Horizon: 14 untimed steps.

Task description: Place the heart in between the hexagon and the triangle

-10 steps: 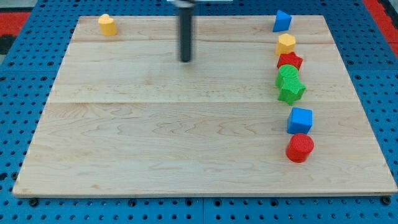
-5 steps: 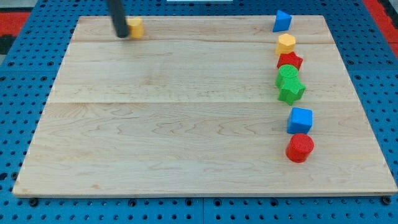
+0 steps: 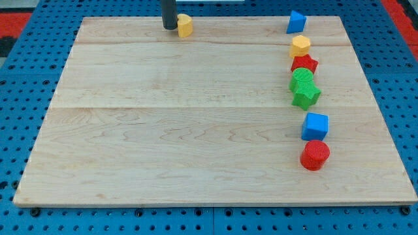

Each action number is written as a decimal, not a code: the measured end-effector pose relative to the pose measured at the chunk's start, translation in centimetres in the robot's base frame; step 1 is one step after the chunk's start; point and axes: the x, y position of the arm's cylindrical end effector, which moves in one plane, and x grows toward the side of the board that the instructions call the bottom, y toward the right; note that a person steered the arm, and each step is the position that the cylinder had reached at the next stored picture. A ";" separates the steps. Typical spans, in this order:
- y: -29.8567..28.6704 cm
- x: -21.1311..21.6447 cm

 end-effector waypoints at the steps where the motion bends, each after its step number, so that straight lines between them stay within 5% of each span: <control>1: 5.0 0.3; 2: 9.2 2.4; 5: 9.8 -0.2; 7: 15.6 3.5; 11: 15.5 7.7; 14: 20.5 6.0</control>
